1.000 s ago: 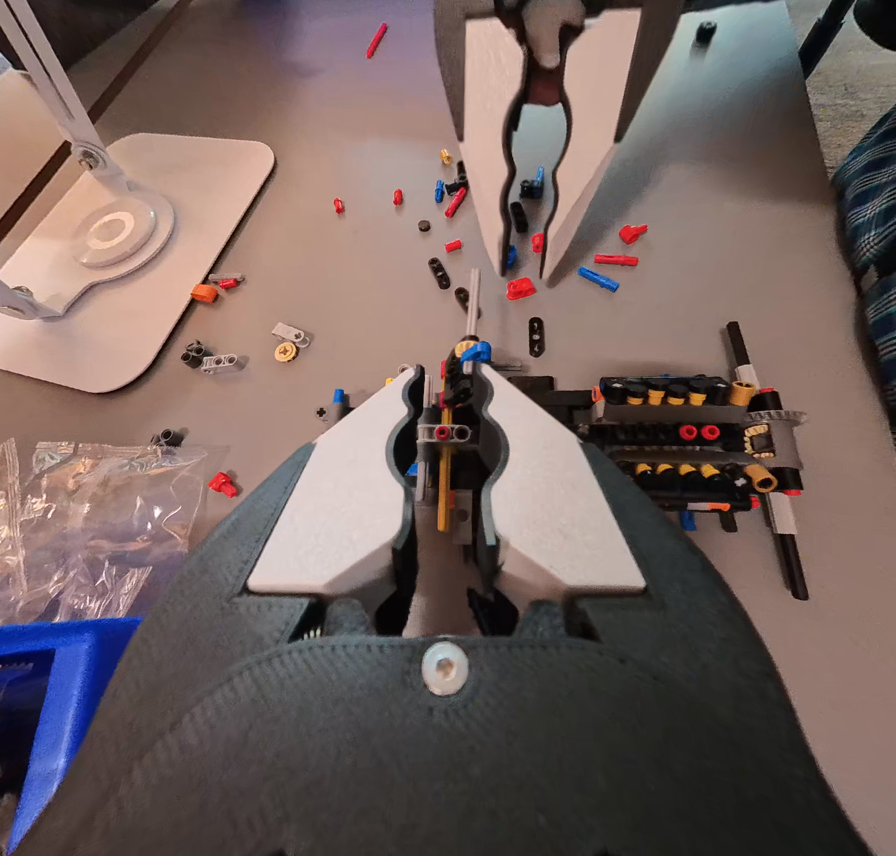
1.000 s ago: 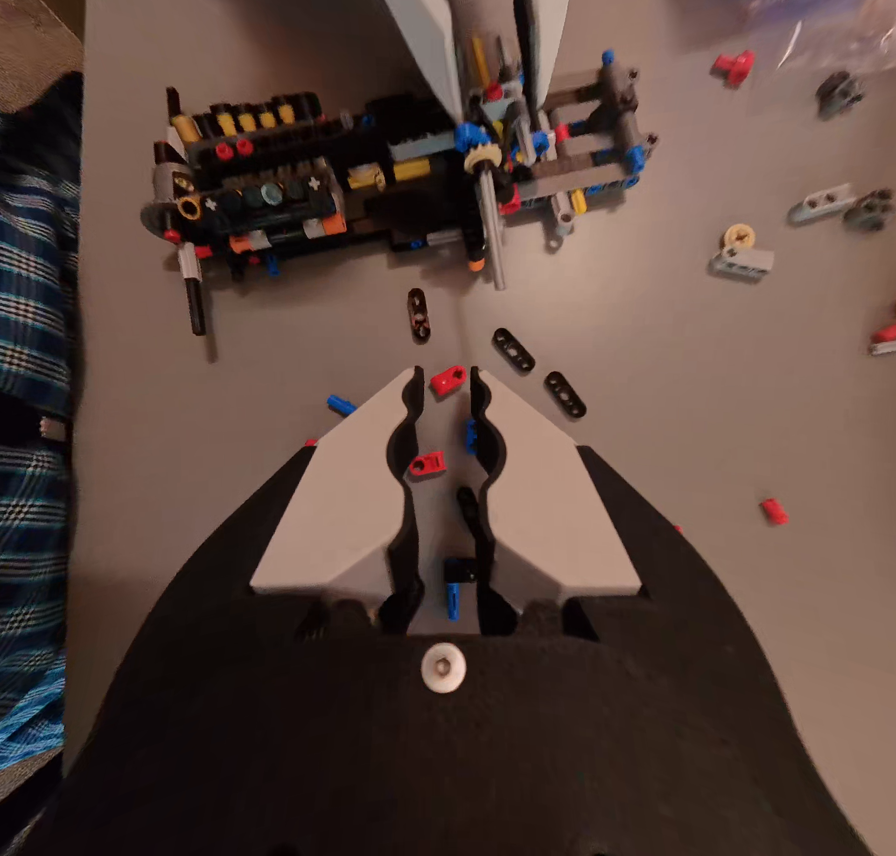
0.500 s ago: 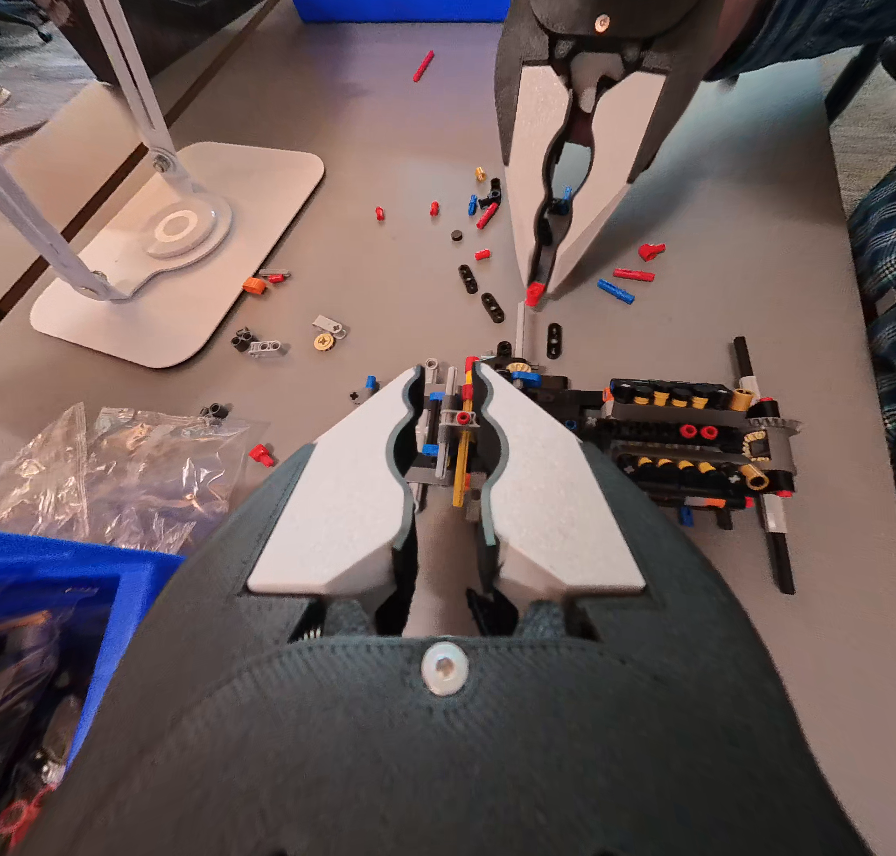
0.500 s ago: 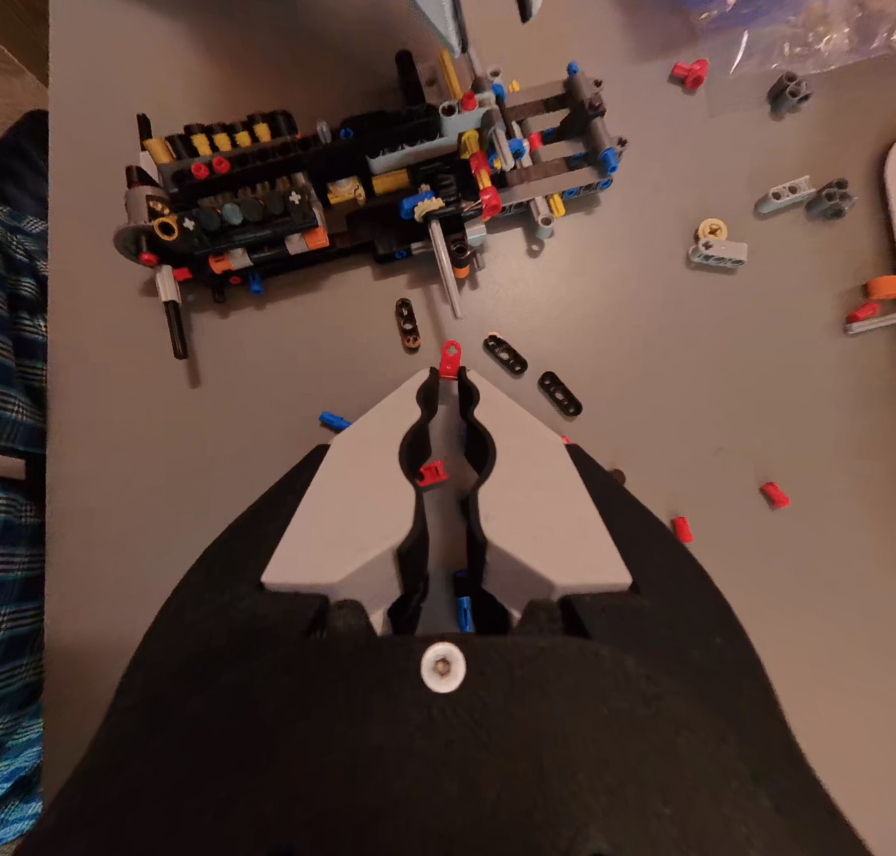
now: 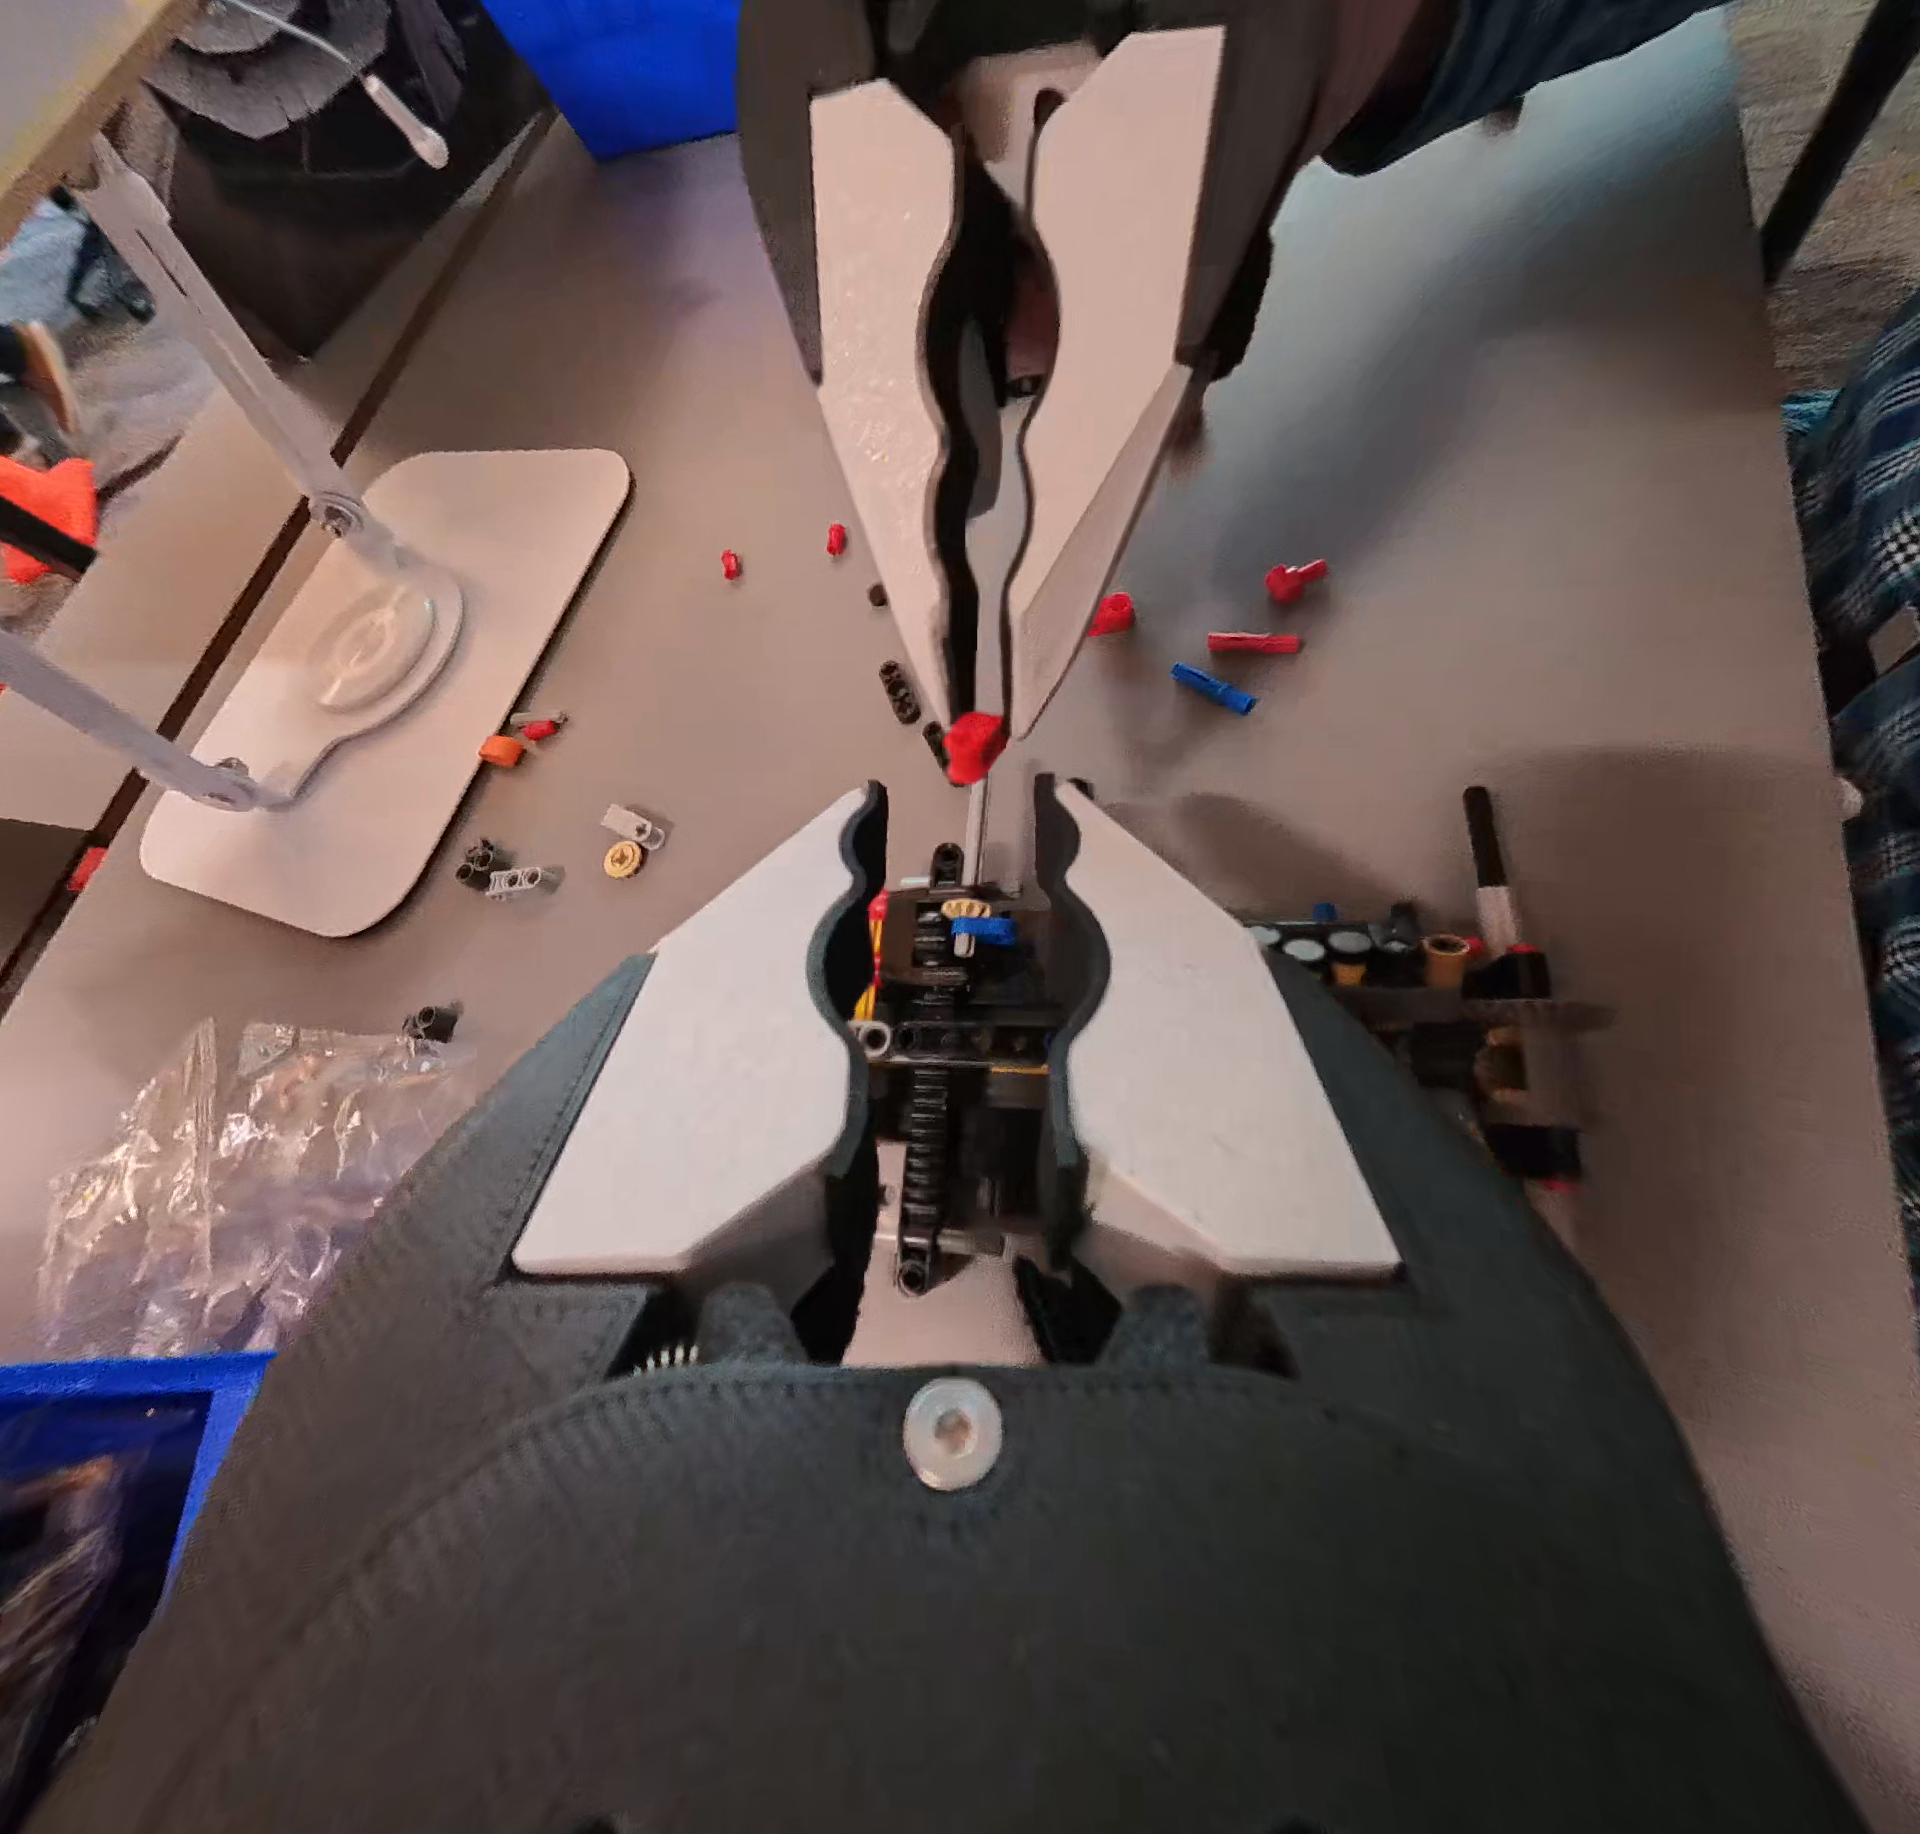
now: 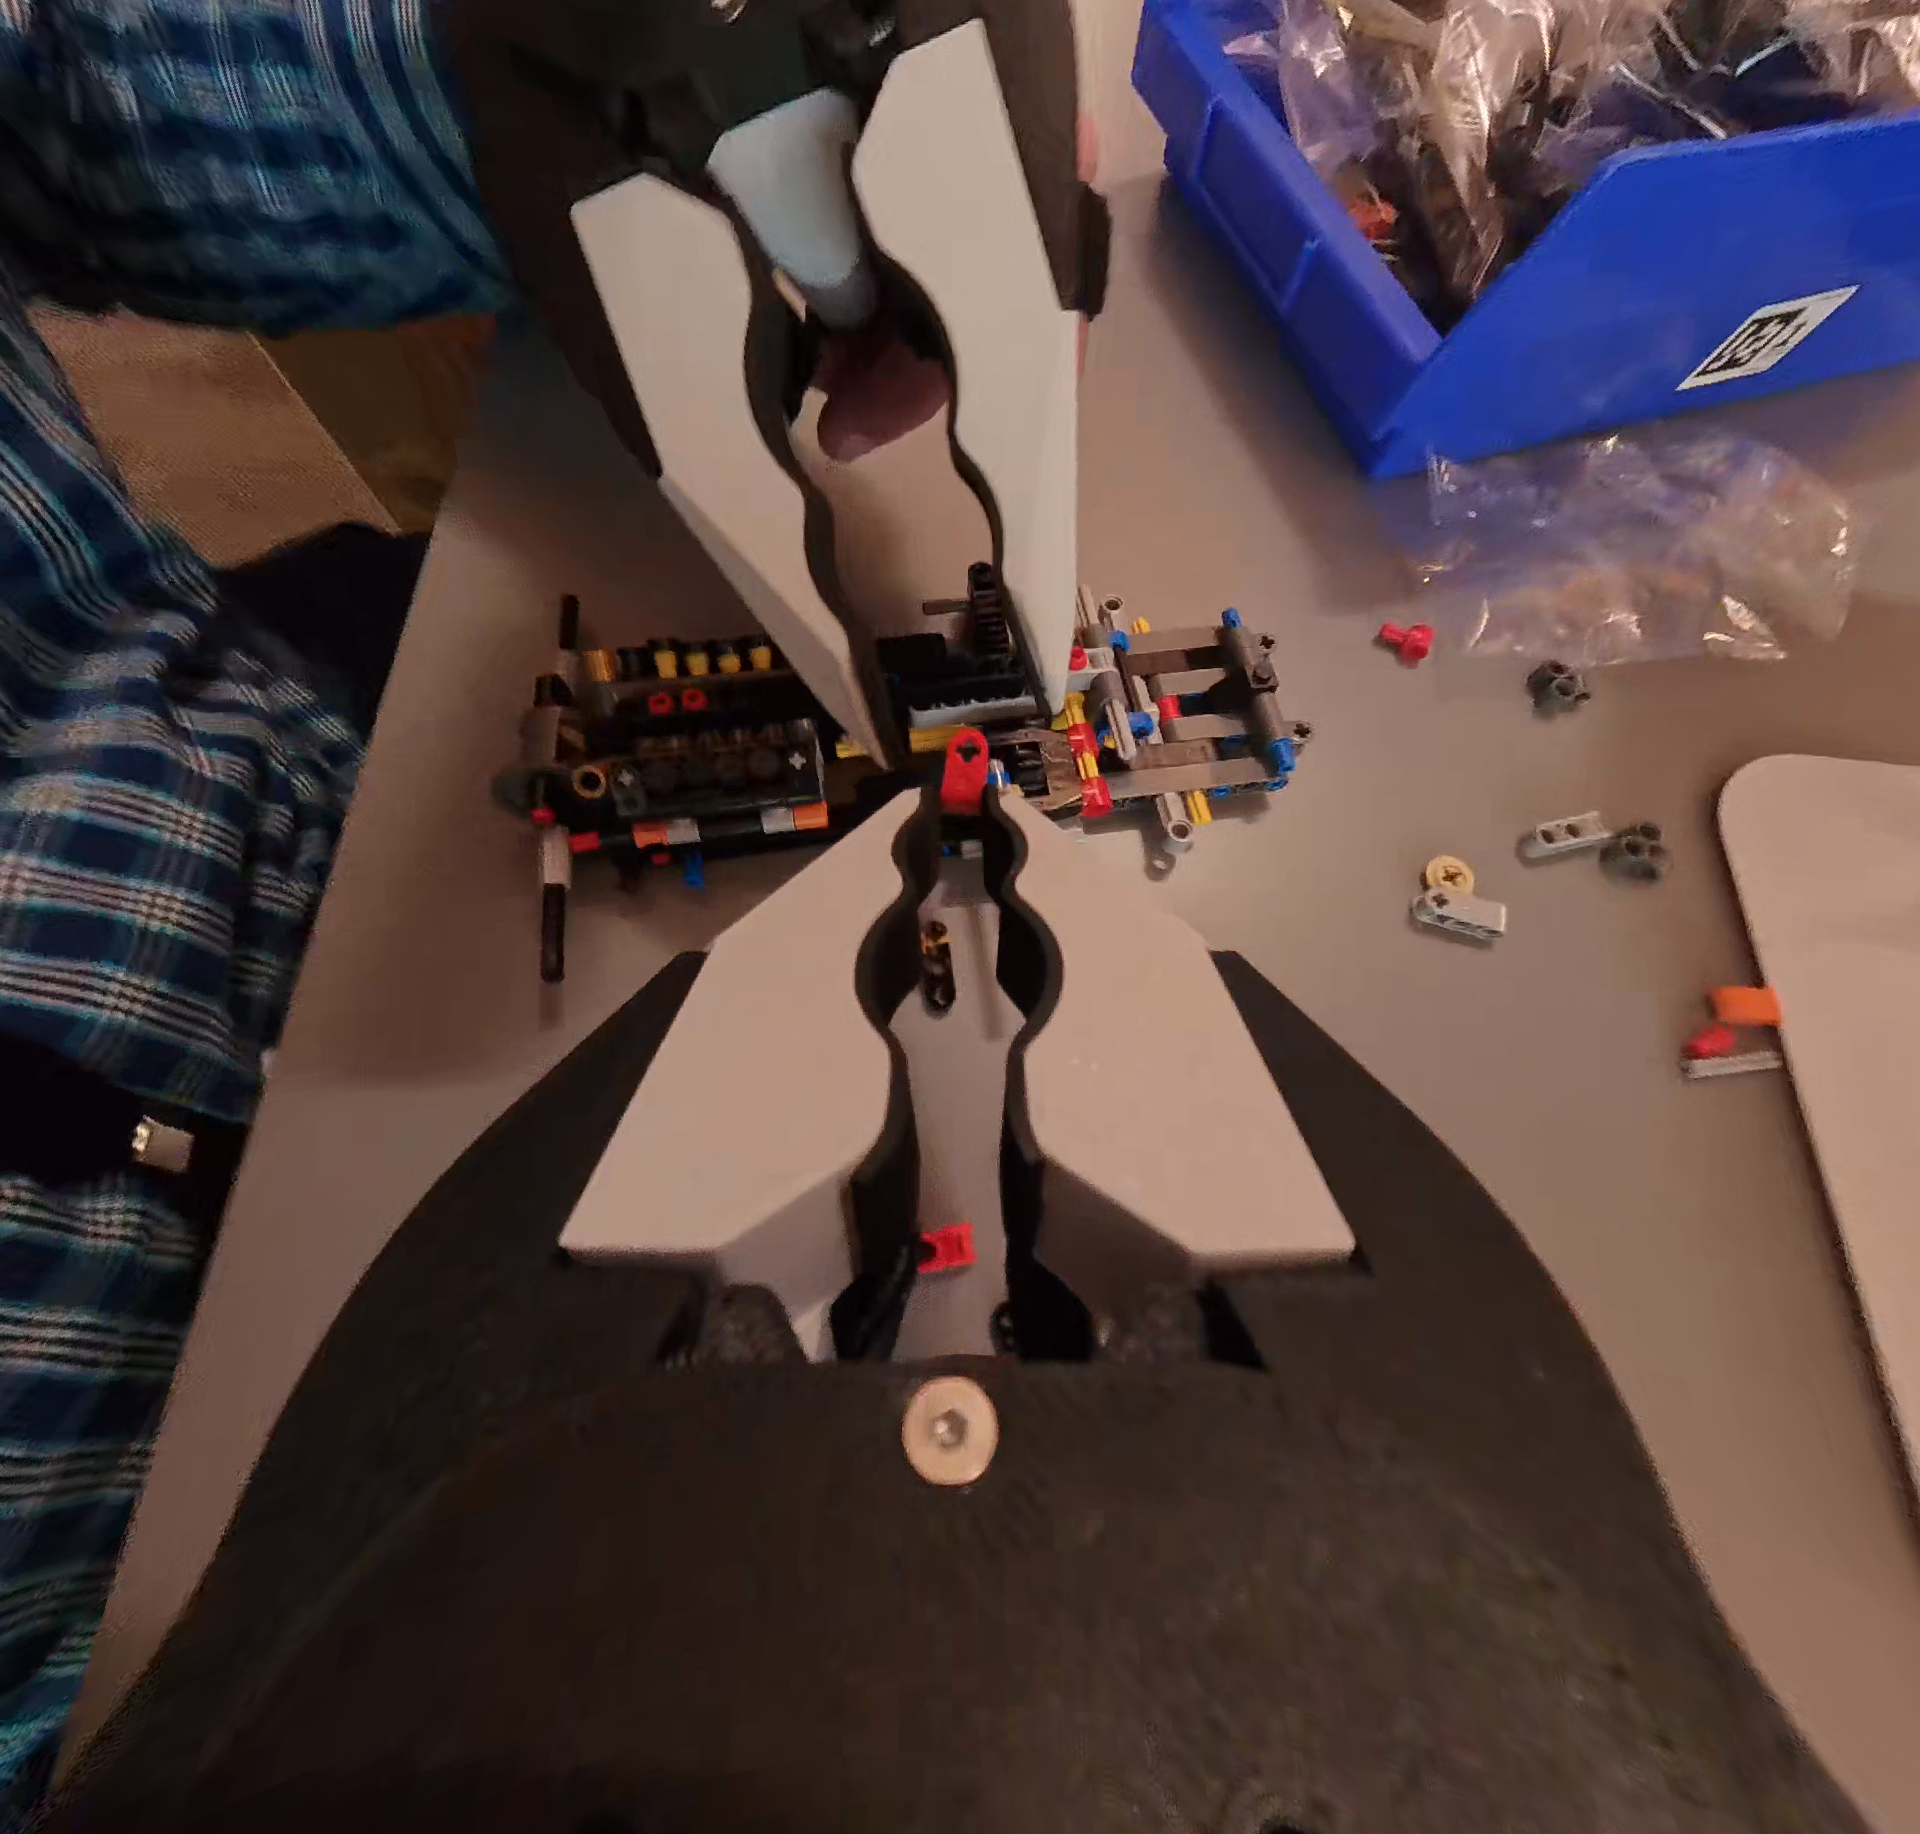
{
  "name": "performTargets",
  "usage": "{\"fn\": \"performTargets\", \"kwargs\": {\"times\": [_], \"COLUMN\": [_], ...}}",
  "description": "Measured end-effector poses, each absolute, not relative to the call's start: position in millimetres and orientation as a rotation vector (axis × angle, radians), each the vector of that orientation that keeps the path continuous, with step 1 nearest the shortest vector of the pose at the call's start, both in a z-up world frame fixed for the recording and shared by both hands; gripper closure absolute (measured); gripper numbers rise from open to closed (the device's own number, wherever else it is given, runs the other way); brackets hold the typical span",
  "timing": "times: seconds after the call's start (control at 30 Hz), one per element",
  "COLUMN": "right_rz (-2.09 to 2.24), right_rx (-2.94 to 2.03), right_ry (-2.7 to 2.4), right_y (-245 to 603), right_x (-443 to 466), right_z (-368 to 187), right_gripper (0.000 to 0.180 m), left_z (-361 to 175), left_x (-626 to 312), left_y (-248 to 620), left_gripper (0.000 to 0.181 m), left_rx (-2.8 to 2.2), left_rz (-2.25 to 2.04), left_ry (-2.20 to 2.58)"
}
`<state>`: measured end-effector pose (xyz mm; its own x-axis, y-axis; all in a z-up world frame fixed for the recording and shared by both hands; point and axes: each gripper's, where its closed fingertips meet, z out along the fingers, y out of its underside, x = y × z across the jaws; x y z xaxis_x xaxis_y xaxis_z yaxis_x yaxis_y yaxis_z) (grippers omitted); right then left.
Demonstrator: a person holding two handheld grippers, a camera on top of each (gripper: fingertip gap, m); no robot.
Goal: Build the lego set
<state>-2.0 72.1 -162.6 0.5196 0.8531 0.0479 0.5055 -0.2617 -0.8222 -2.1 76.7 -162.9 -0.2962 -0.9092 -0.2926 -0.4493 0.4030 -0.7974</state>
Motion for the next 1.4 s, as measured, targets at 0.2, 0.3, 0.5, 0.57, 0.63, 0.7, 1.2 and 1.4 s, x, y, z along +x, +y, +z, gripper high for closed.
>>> {"fn": "performTargets", "kwargs": {"times": [0.2, 0.3, 0.5, 0.57, 0.63, 0.7, 1.2, 1.4], "right_rz": [0.874, 0.981, 1.053, 1.079, 1.092, 1.078, 0.427, 0.388], "right_rx": [-1.971, -1.989, -2.052, -2.067, -2.091, -2.102, -2.410, -2.345], "right_ry": [-0.826, -0.724, -0.715, -0.737, -0.743, -0.746, -1.011, -1.005], "right_y": [78.8, 81.7, 73.0, 68.3, 65.4, 62.3, 6.8, 20.5], "right_x": [-3.0, -0.6, 3.3, 2.1, 2.5, 6.3, 80.8, 75.0], "right_z": [-148.4, -145.6, -148.8, -149.9, -152.5, -153.3, -225.9, -216.5], "right_gripper": [0.176, 0.176, 0.175, 0.175, 0.175, 0.175, 0.168, 0.158], "left_z": [-160.2, -159.8, -156.3, -154.7, -154.6, -155.6, -169.7, -176.2], "left_x": [4.0, 8.6, 10.5, 12.5, 15.0, 15.4, -9.8, -14.5], "left_y": [79.8, 82.0, 84.4, 80.3, 73.2, 75.1, 133.6, 130.2], "left_gripper": [0.152, 0.152, 0.152, 0.152, 0.154, 0.157, 0.158, 0.158], "left_rx": [-1.130, -1.095, -1.046, -1.020, -0.965, -0.944, -1.169, -1.204], "left_rz": [-0.628, -0.522, -0.421, -0.410, -0.390, -0.323, -0.294, -0.331], "left_ry": [1.824, 1.794, 1.748, 1.756, 1.787, 1.799, 1.743, 1.751]}}
